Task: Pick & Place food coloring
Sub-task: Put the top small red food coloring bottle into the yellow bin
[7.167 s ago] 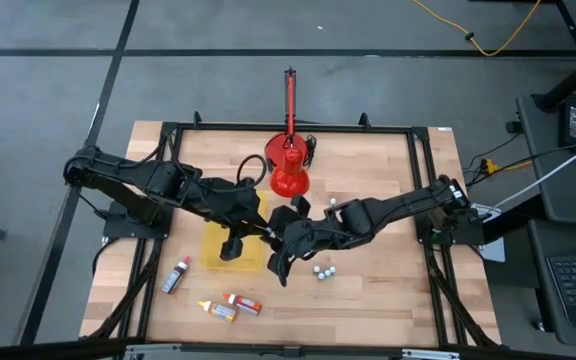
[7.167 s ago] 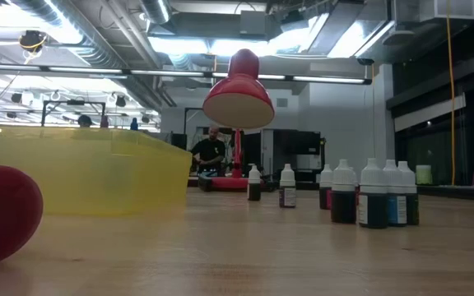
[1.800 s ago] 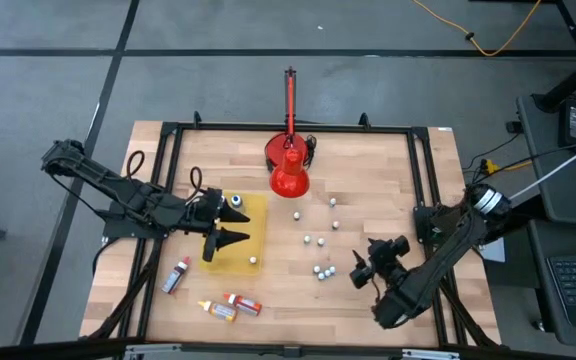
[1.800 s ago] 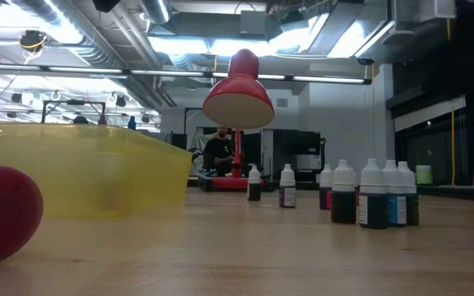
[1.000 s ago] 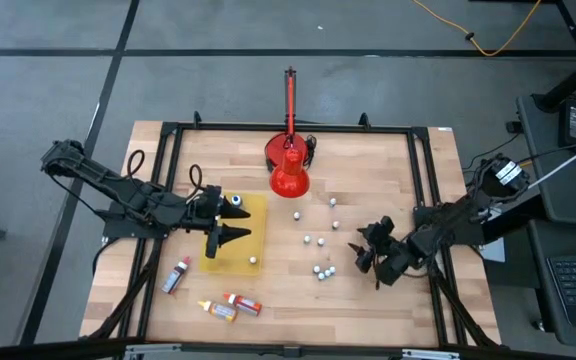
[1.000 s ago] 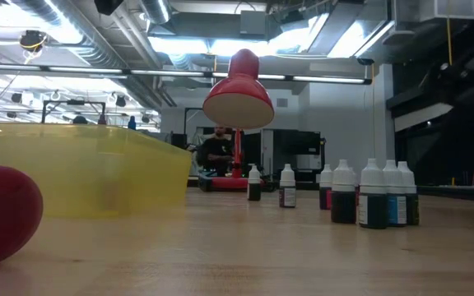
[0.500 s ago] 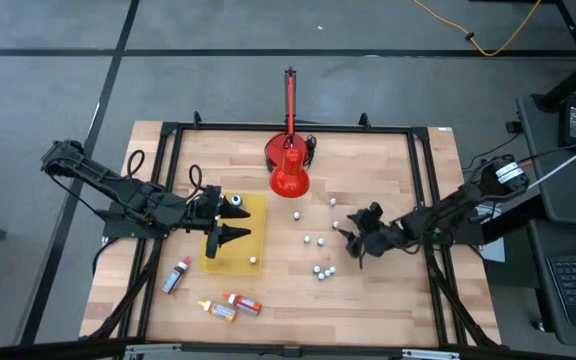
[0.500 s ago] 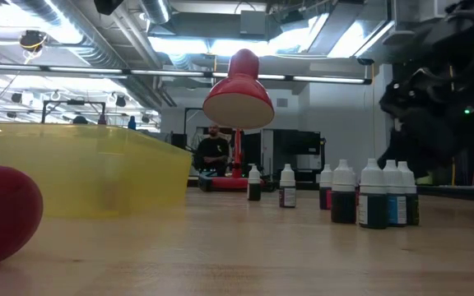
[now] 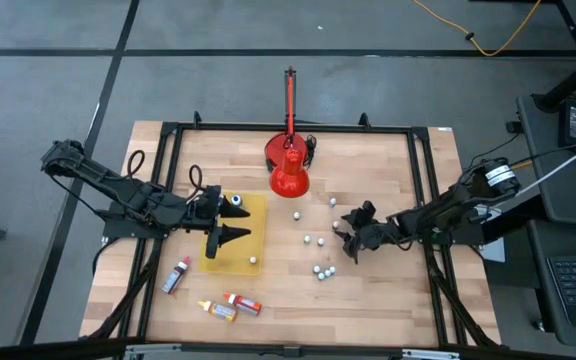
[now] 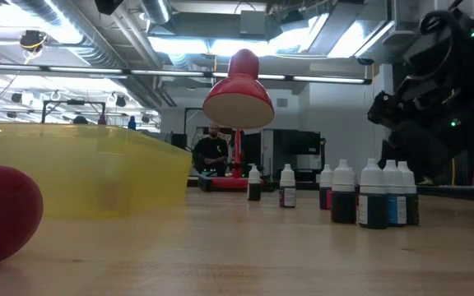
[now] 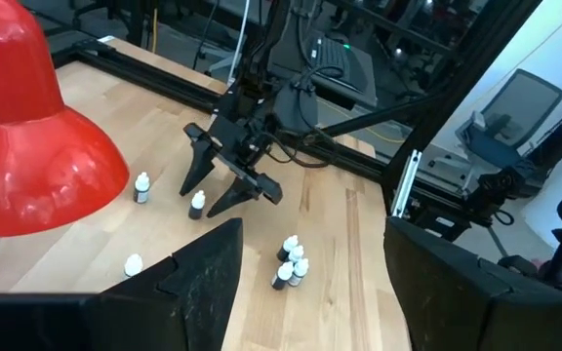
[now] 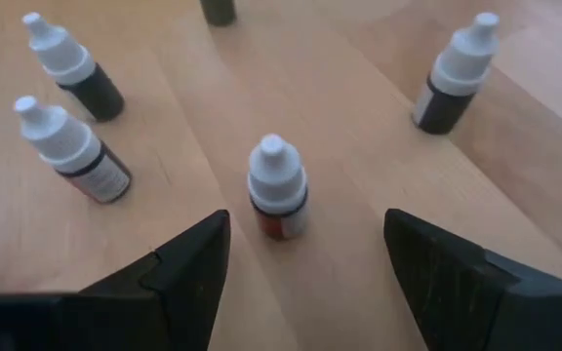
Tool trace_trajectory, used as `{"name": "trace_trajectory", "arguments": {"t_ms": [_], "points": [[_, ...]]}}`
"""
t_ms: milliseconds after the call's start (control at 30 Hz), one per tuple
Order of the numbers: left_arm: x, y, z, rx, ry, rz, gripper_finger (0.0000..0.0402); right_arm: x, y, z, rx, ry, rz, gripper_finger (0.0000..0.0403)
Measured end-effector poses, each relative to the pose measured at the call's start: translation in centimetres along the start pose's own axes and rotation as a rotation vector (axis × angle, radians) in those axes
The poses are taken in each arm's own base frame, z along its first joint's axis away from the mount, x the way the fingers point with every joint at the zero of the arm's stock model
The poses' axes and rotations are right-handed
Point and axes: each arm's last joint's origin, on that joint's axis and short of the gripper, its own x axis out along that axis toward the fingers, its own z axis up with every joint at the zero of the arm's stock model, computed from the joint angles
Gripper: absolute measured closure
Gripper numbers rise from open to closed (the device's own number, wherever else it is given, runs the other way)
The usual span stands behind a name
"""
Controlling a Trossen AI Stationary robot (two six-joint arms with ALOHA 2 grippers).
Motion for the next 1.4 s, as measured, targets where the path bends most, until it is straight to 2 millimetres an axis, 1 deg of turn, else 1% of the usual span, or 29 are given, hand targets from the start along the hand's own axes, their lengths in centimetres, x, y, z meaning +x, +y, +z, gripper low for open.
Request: {"name": "trace_trajectory", "arguments": {"t_ms": [167,333,700,1033,1133,1300,1400], "points": [[0.0,0.0,0.0,0.000,-0.002,0.003,0.0162,1.0,-0.2,0.1,0.007,-0.008,0.025,0.0130],[0.0,0.0,0.0,0.000,-0.002,0.003,0.0162,1.3,-0.3,0.1,0.009,-0.006,0.025,0.0134],[0.0,0.0,0.0,0.009,-0.001,0.002,0.0162,1.3,-0.3,0.1,-0.007,0.009,0.041,0.0207],[0.0,0.0,0.0,0.009,0.000,0.001,0.0162,1.1,0.0,-0.2,0.006,0.024,0.059,0.0217],[0.0,0.0,0.0,0.009,0.000,0.000,0.0162,1.1,0.0,-0.2,0.023,0.027,0.061,0.0241],[0.0,0.0,0.0,0.009,0.002,-0.002,0.0162,1.1,0.0,-0.3,0.023,0.031,0.060,0.0297],[0.0,0.0,0.0,0.008,0.003,-0.004,0.0162,1.1,0.1,-0.3,0.029,0.035,0.069,0.0320]]}}
